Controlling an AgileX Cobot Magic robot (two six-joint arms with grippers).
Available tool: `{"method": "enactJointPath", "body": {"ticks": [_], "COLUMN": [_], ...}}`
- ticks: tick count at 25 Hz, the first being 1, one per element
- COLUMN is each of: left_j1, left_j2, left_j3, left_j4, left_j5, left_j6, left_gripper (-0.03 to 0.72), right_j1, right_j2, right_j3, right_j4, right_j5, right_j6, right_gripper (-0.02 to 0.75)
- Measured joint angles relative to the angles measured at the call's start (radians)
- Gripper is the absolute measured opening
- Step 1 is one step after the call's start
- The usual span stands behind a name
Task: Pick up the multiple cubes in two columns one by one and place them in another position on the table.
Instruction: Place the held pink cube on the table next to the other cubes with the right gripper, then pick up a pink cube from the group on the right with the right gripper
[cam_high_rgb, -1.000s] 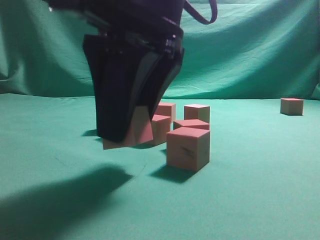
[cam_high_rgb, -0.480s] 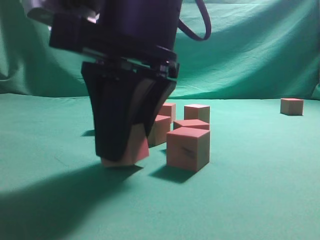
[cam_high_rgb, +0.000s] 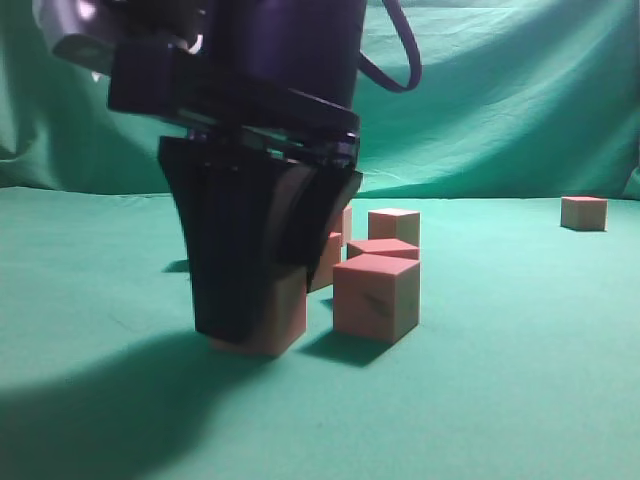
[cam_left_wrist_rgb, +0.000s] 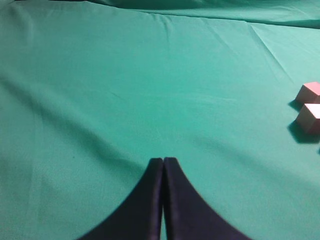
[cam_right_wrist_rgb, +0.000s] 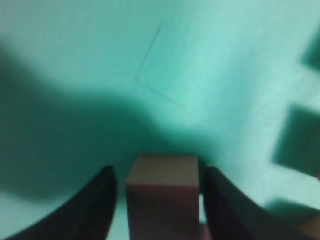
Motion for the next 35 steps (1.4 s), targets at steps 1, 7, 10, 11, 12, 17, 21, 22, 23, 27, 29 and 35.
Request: {"method": "enactJointPath", "body": {"ticks": [1, 7, 10, 11, 12, 17, 21, 22, 23, 27, 29, 35], "left_j1": [0.0, 0.0, 0.0, 0.0, 0.0, 0.0, 0.0, 0.0, 0.0, 0.0, 0.0, 0.0], "left_j2": [0.0, 0.0, 0.0, 0.0, 0.0, 0.0, 0.0, 0.0, 0.0, 0.0, 0.0, 0.0], "left_j3": [0.0, 0.0, 0.0, 0.0, 0.0, 0.0, 0.0, 0.0, 0.0, 0.0, 0.0, 0.0], "left_j4": [0.0, 0.0, 0.0, 0.0, 0.0, 0.0, 0.0, 0.0, 0.0, 0.0, 0.0, 0.0], "left_j5": [0.0, 0.0, 0.0, 0.0, 0.0, 0.0, 0.0, 0.0, 0.0, 0.0, 0.0, 0.0], "left_j6": [0.0, 0.0, 0.0, 0.0, 0.0, 0.0, 0.0, 0.0, 0.0, 0.0, 0.0, 0.0], "left_gripper": [0.0, 0.0, 0.0, 0.0, 0.0, 0.0, 0.0, 0.0, 0.0, 0.0, 0.0, 0.0], "right_j1": [0.0, 0.0, 0.0, 0.0, 0.0, 0.0, -0.048, -0.081, -0.123, -0.325, -0.425, -0.699], "right_j2": [0.004, 0.005, 0.005, 0.005, 0.005, 0.002, -0.024, -0.033, -0.04, -0.045, -0.045, -0.013], "right_j3": [-0.012, -0.145, -0.256, -0.303, -0.343, -0.552, -0.629, -0.633, -0.637, -0.639, -0.639, -0.641], "right_j4": [0.0, 0.002, 0.0, -0.002, -0.011, -0.141, -0.28, -0.304, -0.321, -0.341, -0.341, -0.3], "right_j5": [0.01, 0.106, 0.199, 0.225, 0.238, 0.261, 0.268, 0.268, 0.271, 0.271, 0.273, 0.275], "right_j6": [0.0, 0.0, 0.0, 0.006, 0.019, 0.08, 0.141, 0.168, 0.204, 0.359, 0.409, 0.483], "right_gripper": [0.433, 0.575, 0.617, 0.601, 0.601, 0.543, 0.543, 0.543, 0.543, 0.543, 0.543, 0.543]}}
